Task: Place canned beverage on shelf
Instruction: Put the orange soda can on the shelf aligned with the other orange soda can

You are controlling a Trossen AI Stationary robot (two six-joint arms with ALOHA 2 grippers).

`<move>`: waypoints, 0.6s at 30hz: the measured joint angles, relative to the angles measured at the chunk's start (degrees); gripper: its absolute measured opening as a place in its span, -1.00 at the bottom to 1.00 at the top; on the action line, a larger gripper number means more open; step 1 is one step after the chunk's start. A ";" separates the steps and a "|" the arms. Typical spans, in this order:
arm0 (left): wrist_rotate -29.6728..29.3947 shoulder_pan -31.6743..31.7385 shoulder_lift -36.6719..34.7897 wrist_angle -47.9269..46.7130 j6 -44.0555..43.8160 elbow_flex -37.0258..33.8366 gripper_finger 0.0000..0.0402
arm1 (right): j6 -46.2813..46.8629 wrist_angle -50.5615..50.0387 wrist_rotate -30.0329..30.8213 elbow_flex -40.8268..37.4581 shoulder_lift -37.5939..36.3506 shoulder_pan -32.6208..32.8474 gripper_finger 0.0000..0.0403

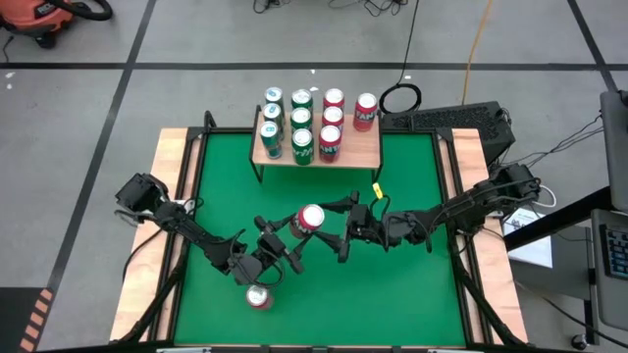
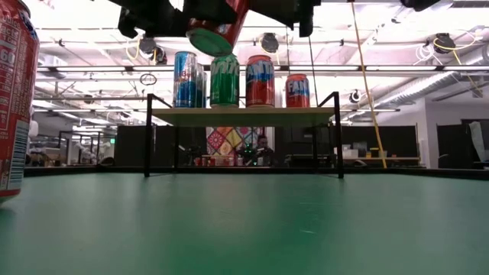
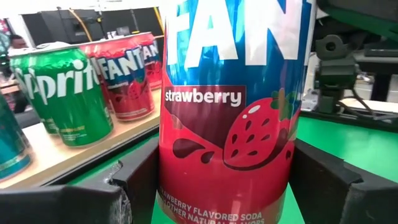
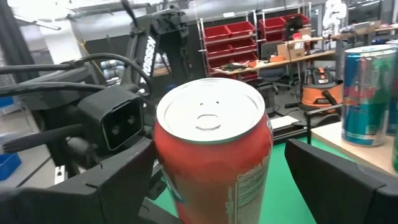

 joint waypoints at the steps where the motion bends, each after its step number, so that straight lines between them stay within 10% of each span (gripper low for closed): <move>1: -0.15 0.20 0.00 0.02 -0.04 0.00 0.39 | 0.05 0.00 0.00 0.00 0.00 -0.31 0.75; 18: -4.97 0.79 0.00 -0.88 3.30 -0.04 0.39 | -8.40 -0.50 -0.28 0.07 0.00 -1.43 0.97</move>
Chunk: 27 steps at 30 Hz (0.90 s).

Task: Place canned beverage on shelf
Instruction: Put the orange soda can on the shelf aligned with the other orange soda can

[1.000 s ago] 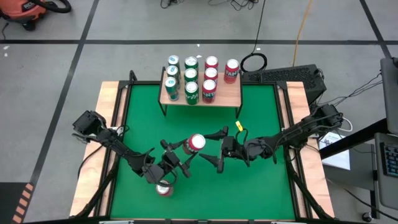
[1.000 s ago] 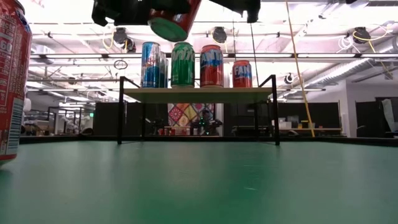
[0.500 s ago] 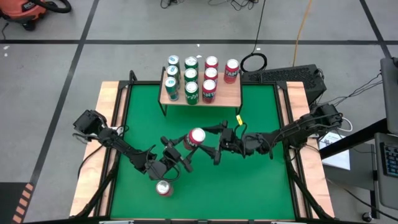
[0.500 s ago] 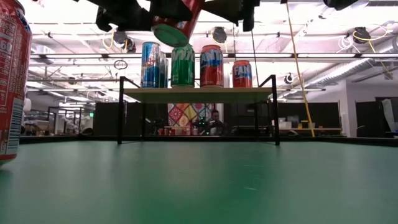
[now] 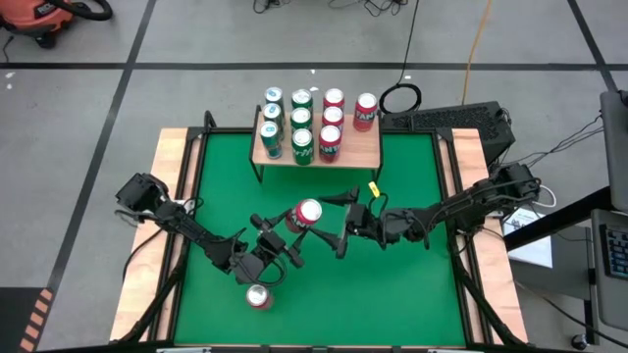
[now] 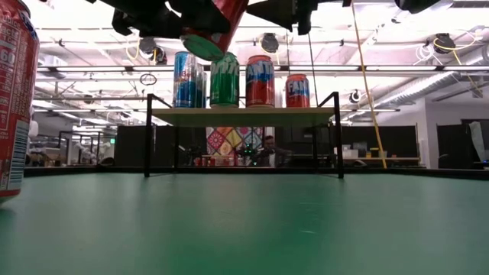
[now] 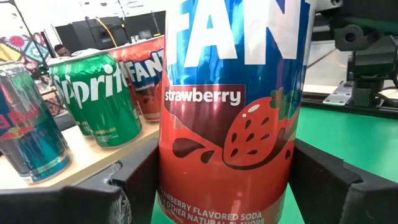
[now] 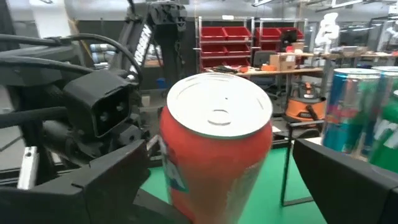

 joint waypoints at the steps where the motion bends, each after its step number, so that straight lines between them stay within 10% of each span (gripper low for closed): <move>1: 0.01 0.01 0.00 0.04 -0.01 0.00 0.39 | 0.26 0.05 -0.94 0.00 0.00 -0.20 0.97; 27: 1.59 2.64 -0.04 0.28 -0.27 0.00 0.39 | 3.40 0.58 -16.51 0.00 0.00 -8.78 0.96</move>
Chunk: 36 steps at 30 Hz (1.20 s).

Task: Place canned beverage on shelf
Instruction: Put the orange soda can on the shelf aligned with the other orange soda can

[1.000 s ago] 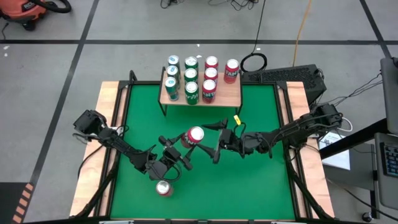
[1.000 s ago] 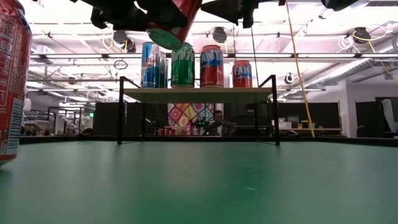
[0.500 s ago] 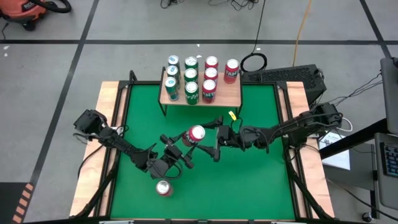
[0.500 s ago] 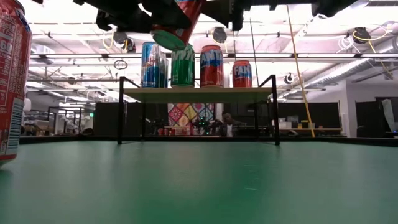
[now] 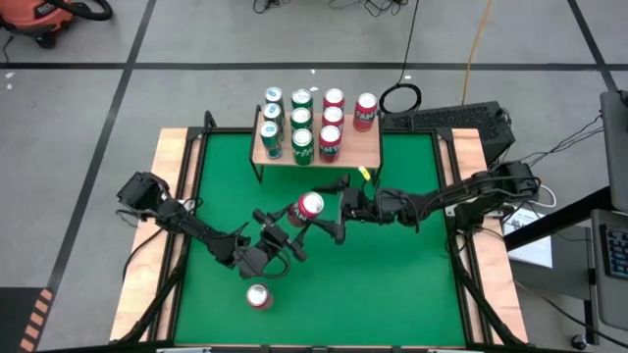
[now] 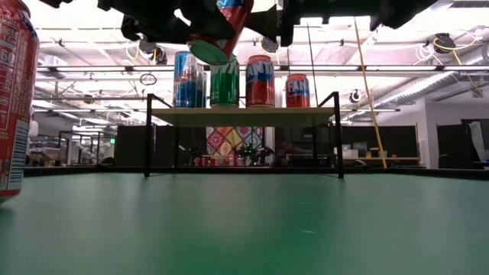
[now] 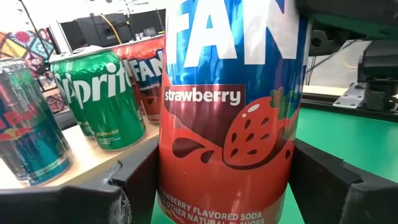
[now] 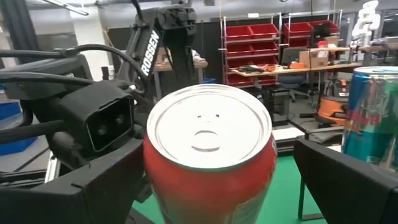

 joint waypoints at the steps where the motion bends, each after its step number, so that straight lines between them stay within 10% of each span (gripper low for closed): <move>1: -0.02 0.07 0.00 0.00 -0.03 0.00 0.39 | 0.00 0.07 -0.05 0.00 0.00 -0.26 0.96; 14: 2.05 1.77 -0.07 1.68 -0.03 0.00 0.39 | 3.56 0.80 -6.25 0.00 0.00 -2.52 0.93; 24: 4.42 2.26 -0.07 3.02 -0.37 0.00 0.40 | 3.35 1.17 -5.98 0.00 0.00 -2.83 0.49; 36: 5.41 0.74 -0.07 3.50 -1.34 0.00 0.94 | 2.24 -1.64 -14.20 -0.07 -1.13 -3.33 0.53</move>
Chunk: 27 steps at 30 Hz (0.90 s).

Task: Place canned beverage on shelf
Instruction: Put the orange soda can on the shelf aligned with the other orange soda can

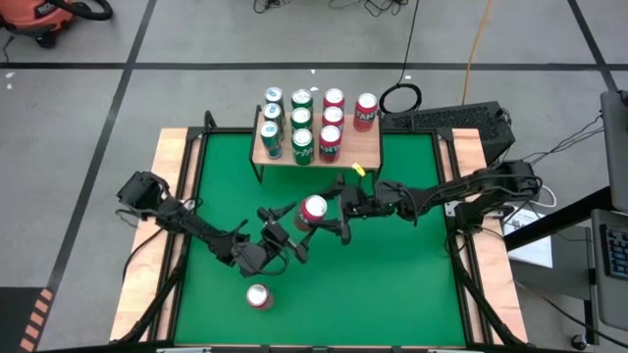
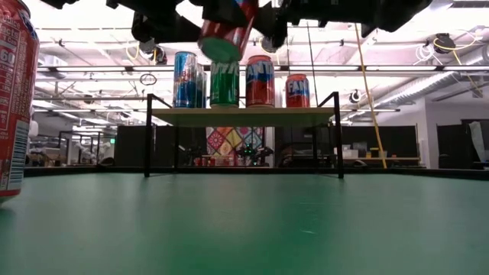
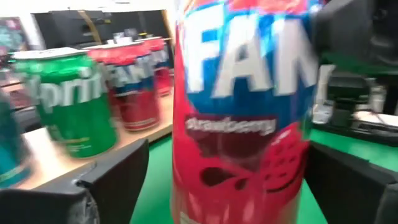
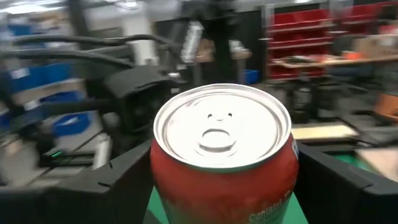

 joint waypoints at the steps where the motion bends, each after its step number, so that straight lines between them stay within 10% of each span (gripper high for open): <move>1: 0.89 -0.37 0.00 0.37 0.00 0.00 0.96 | -0.74 -0.67 -2.12 0.00 -0.49 -0.20 0.53; 8: 7.53 -2.08 0.00 1.17 -1.56 0.00 0.96 | -6.39 -14.41 -12.73 -0.02 -7.99 -1.41 0.53; 27: 20.91 1.58 0.00 1.06 -5.99 0.02 0.97 | -19.44 -61.32 -17.25 7.51 -36.21 -10.54 0.53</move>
